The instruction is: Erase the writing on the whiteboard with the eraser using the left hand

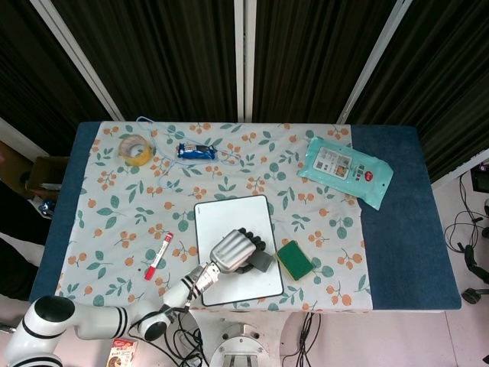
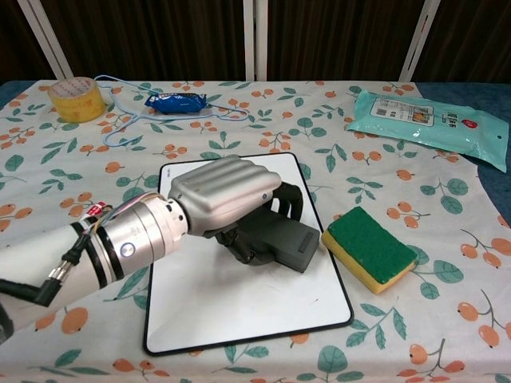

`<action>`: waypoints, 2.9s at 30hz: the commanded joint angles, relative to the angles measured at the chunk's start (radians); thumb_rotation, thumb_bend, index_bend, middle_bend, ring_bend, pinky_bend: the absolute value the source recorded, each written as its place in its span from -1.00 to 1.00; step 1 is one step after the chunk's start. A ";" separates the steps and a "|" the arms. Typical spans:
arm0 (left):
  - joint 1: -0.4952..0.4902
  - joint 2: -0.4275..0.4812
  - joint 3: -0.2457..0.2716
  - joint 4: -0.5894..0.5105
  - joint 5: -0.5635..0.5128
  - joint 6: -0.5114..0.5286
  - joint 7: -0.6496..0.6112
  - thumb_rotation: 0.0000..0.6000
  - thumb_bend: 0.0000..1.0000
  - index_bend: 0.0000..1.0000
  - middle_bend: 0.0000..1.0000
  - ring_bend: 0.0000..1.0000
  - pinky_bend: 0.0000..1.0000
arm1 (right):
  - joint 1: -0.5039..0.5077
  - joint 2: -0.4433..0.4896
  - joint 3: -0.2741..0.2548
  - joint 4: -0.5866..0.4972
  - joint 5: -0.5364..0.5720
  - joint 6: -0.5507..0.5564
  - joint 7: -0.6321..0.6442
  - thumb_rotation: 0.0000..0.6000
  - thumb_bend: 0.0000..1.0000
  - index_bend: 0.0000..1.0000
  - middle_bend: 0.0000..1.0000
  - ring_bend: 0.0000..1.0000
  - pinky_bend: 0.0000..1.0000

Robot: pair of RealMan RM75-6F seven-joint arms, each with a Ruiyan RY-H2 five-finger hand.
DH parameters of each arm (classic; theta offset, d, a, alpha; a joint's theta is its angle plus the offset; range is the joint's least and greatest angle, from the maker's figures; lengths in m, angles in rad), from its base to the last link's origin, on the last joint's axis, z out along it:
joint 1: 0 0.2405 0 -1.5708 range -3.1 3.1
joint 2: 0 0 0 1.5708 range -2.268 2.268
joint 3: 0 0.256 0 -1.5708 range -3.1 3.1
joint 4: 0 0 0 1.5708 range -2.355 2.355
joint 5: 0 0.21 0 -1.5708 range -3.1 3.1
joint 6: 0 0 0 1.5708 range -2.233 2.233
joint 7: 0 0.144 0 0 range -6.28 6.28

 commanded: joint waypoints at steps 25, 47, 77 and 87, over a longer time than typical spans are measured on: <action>0.021 0.024 0.027 -0.095 -0.033 -0.006 0.054 1.00 -0.14 0.42 0.34 0.13 0.16 | -0.006 0.002 0.002 0.001 -0.002 0.007 0.004 1.00 -0.27 -1.00 -1.00 -1.00 -1.00; 0.050 0.110 -0.063 0.093 -0.113 0.031 -0.091 1.00 -0.14 0.42 0.34 0.13 0.16 | -0.006 0.003 -0.005 -0.013 -0.011 0.006 -0.019 1.00 -0.27 -1.00 -1.00 -1.00 -1.00; 0.117 0.234 0.123 -0.217 0.045 0.071 -0.052 1.00 -0.14 0.45 0.37 0.16 0.18 | 0.007 -0.009 -0.013 -0.003 -0.016 -0.017 -0.027 1.00 -0.27 -1.00 -1.00 -1.00 -1.00; 0.124 0.195 0.102 -0.160 0.014 0.059 -0.058 1.00 -0.14 0.46 0.37 0.16 0.19 | 0.007 -0.013 -0.017 0.002 -0.018 -0.019 -0.028 1.00 -0.27 -1.00 -1.00 -1.00 -1.00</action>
